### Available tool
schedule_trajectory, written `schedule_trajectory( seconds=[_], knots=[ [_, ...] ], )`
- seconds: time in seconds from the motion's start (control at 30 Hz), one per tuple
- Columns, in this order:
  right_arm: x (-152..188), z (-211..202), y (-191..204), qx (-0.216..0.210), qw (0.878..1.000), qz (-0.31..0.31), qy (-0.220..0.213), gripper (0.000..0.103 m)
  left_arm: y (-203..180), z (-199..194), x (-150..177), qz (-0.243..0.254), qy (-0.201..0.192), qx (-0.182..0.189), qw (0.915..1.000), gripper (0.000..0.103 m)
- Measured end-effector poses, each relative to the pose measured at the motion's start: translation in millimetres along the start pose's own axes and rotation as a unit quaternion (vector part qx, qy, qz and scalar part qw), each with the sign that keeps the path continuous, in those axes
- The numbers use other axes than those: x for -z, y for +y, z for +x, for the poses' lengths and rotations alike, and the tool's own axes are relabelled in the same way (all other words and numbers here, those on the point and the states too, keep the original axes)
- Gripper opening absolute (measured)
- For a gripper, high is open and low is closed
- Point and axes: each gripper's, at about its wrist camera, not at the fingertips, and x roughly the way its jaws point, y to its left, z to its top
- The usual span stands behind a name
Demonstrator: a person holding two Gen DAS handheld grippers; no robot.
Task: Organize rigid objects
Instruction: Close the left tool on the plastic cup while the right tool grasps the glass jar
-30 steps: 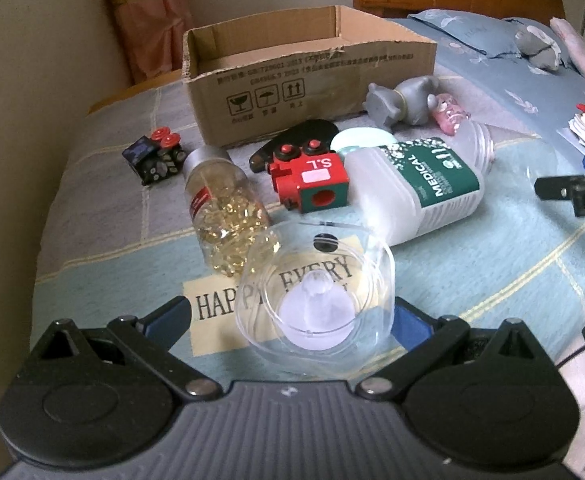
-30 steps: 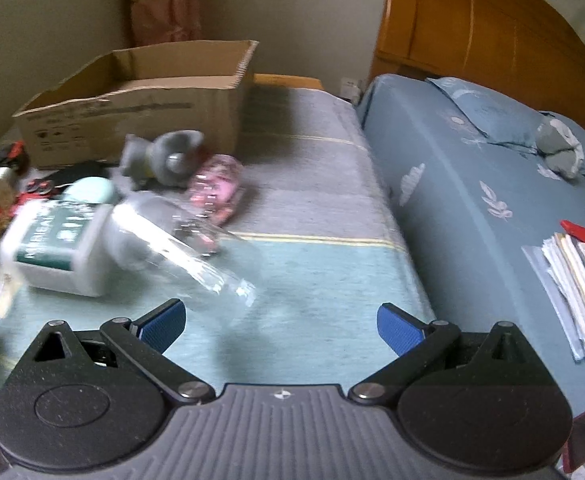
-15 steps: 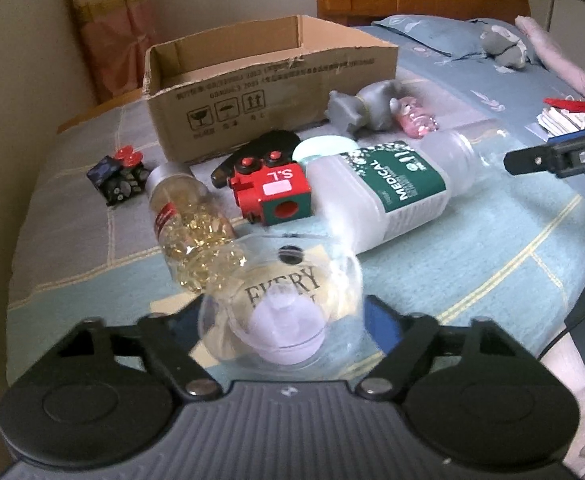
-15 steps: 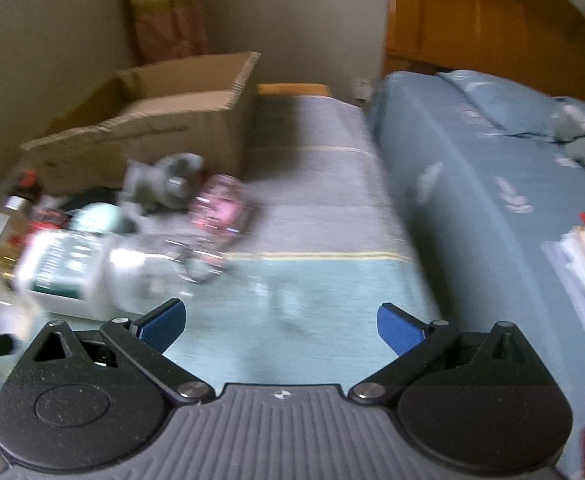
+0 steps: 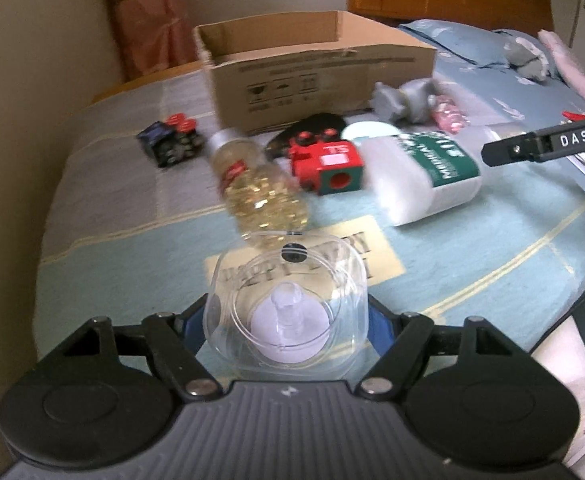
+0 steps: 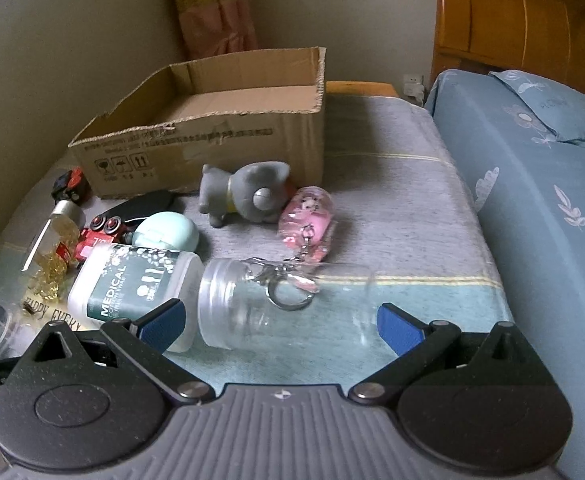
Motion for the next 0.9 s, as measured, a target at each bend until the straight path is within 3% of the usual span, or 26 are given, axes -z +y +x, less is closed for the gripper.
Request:
schedule_trajectory(
  seconds=[0.3,0.43,0.9],
  knots=[
    [2.4,6.6,-6.0,0.075,0.997,-0.004,0.014,0.103,-6.2,3.7,-5.4,0.020,0.000,0.004,0.9998,0.078],
    [1.8,5.6,-10.7,0.077,0.997,0.004,0.011,0.103,-7.7,3.7,-8.8,0.028,-0.003,0.008,0.9996,0.082],
    [-5.5,18.4,3.1,0.079,0.996,-0.036,0.008,0.103,-6.8,8.2,-12.8,0.046,0.014,0.018,0.9987,0.082]
  ],
)
